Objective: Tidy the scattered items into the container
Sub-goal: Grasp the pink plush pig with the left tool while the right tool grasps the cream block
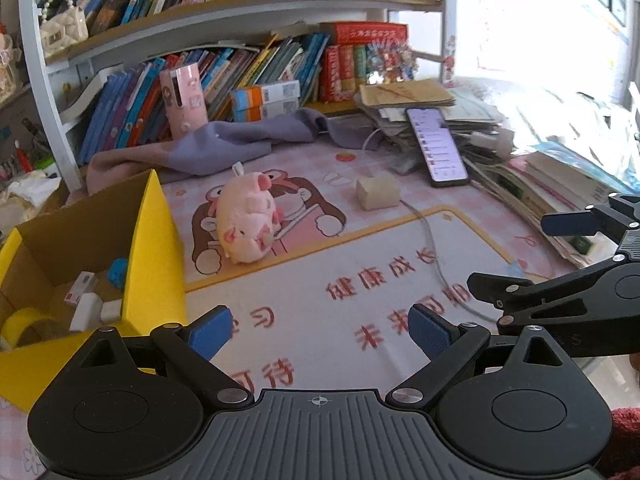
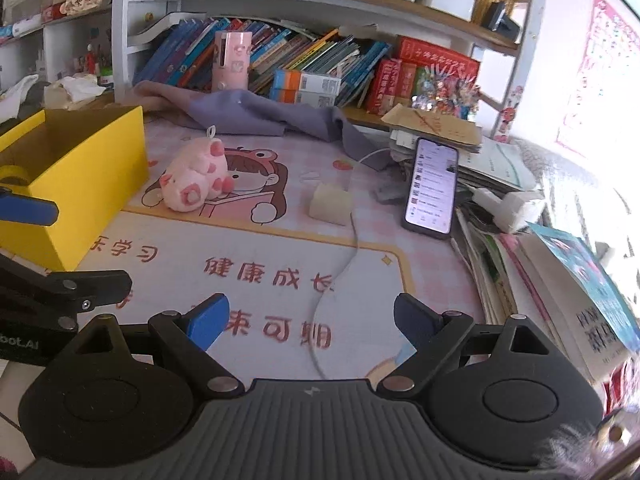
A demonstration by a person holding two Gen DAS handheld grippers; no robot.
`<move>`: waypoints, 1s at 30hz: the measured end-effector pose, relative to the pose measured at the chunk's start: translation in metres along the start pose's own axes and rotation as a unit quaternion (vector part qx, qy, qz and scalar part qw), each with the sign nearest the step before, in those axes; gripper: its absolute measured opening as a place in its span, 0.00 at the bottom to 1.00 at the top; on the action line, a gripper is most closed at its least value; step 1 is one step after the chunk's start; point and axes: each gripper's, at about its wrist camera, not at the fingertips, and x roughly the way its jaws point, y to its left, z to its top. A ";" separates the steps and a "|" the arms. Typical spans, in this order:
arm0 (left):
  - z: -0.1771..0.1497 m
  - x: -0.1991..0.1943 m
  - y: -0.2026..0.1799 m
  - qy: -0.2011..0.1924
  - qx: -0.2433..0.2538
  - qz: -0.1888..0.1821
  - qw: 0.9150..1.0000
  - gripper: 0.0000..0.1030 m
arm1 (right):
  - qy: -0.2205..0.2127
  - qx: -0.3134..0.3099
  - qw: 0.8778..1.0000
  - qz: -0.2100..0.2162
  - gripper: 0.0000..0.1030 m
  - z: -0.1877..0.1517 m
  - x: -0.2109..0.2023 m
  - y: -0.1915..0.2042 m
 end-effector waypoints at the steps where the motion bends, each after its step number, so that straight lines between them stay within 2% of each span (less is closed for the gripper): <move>1: 0.005 0.005 0.000 0.000 -0.003 0.007 1.000 0.94 | 0.000 -0.001 1.000 0.005 0.87 0.004 0.005 -0.003; 7: 0.033 0.036 0.001 0.007 -0.030 0.049 0.998 0.94 | 0.004 -0.014 0.999 0.038 0.87 0.029 0.040 -0.024; 16: 0.067 0.084 0.006 0.022 -0.056 0.093 0.994 0.94 | 0.014 -0.027 0.996 0.079 0.87 0.059 0.096 -0.048; 23: 0.085 0.128 0.020 0.040 -0.069 0.122 0.989 0.94 | 0.024 -0.005 0.997 0.079 0.87 0.082 0.145 -0.065; 30: 0.092 0.169 0.034 0.070 -0.075 0.145 0.984 0.94 | 0.031 -0.036 0.996 0.082 0.87 0.094 0.190 -0.058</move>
